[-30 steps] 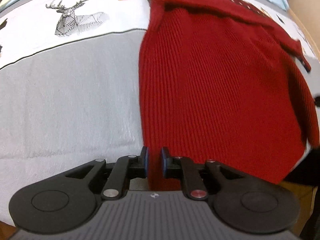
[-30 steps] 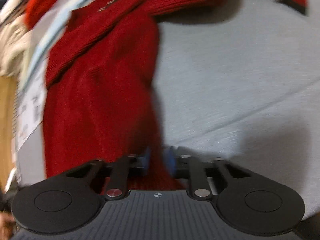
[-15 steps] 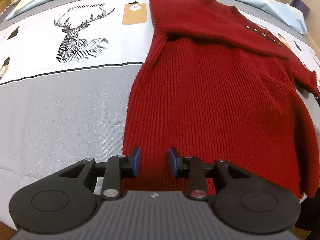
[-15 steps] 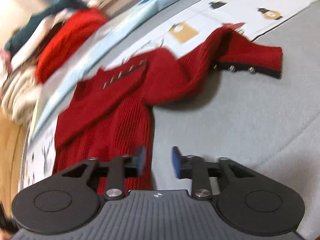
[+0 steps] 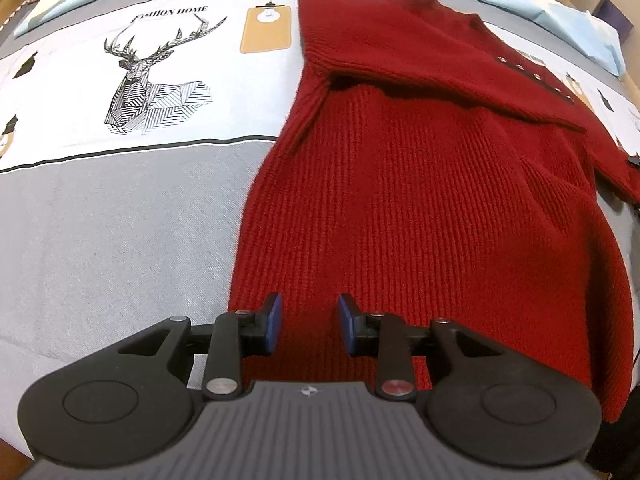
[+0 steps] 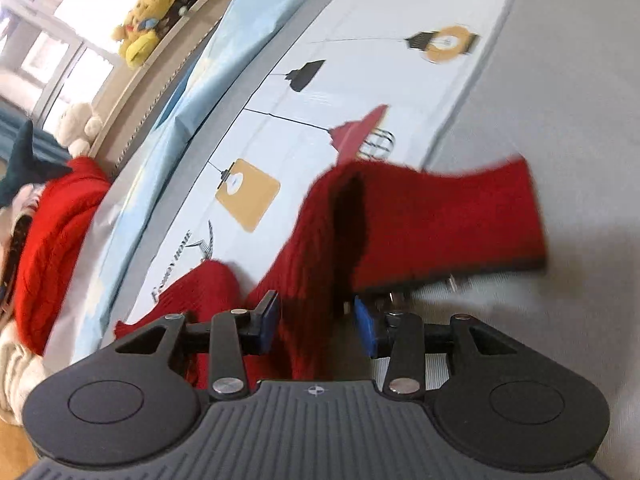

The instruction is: Fold small clothes

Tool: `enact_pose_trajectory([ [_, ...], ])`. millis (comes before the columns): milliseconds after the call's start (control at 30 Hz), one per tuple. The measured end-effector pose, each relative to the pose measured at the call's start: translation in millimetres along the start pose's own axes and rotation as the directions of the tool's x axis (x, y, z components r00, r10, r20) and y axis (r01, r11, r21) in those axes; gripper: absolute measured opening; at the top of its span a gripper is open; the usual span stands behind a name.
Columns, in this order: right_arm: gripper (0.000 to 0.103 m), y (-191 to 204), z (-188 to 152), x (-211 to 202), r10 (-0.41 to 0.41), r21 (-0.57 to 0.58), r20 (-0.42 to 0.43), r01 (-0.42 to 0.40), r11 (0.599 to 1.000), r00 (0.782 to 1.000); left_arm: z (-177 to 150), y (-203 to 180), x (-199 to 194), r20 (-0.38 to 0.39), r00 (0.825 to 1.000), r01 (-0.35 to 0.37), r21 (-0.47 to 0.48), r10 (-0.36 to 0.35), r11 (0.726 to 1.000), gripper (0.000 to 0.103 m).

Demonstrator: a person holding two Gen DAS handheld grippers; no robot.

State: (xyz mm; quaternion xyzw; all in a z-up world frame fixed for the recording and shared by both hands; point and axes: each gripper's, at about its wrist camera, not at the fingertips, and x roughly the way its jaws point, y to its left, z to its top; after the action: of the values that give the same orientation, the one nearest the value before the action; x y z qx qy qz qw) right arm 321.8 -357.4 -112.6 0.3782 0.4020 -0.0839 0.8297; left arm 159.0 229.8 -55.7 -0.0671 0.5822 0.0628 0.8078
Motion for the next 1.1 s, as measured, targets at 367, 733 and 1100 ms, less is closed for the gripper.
enact_pose_trajectory([
  [367, 0.012, 32, 86, -26, 0.187, -0.212, 0.339, -0.119, 0.97, 0.922, 24, 2, 12, -0.014, 1.0, -0.015, -0.03, 0.014, 0.999, 0.034],
  [733, 0.015, -72, 112, 49, -0.08, 0.002, 0.221, 0.081, 0.997, 0.972, 40, -7, 26, -0.036, 0.999, 0.006, 0.002, -0.006, 1.0, 0.034],
  [1100, 0.032, -129, 151, 41, 0.051, 0.289, 0.302, -0.142, 0.947, 0.952, 34, -11, 31, -0.063, 0.998, -0.005, 0.041, 0.008, 0.999, 0.036],
])
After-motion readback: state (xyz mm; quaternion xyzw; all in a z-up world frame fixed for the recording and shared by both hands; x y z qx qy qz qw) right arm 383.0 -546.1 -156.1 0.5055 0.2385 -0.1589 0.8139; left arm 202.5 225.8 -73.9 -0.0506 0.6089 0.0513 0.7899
